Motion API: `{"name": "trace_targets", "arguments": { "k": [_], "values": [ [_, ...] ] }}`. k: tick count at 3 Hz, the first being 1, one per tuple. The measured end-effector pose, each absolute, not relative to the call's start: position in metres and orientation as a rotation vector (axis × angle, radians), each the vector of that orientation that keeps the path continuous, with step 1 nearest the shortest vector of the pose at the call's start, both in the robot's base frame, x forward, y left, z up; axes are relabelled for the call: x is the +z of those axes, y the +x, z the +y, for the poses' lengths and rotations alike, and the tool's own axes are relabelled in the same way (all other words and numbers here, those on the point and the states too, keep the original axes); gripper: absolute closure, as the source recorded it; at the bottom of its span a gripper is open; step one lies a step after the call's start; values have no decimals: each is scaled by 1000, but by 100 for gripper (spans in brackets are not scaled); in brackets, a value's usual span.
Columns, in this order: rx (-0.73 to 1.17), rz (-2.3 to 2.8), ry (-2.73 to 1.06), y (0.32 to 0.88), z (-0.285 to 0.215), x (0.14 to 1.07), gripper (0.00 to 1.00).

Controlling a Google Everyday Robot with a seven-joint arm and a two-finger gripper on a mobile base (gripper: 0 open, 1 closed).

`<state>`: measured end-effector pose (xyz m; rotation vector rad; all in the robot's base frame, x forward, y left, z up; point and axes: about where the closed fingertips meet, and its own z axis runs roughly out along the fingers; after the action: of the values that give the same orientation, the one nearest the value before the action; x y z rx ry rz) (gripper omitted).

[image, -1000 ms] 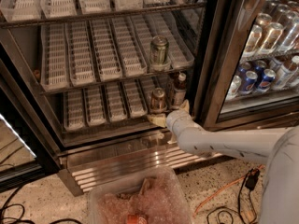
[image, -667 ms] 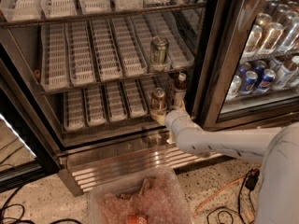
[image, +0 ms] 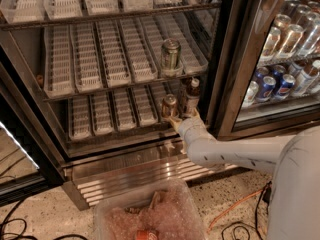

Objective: Pick blue plastic bottle from bottom shelf of fridge

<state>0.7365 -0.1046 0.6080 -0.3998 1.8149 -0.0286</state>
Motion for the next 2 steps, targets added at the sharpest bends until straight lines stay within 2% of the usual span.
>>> {"name": "trace_targets", "arguments": {
  "k": [2],
  "values": [
    [-123, 1812, -294, 744, -130, 610, 28]
  ]
}}
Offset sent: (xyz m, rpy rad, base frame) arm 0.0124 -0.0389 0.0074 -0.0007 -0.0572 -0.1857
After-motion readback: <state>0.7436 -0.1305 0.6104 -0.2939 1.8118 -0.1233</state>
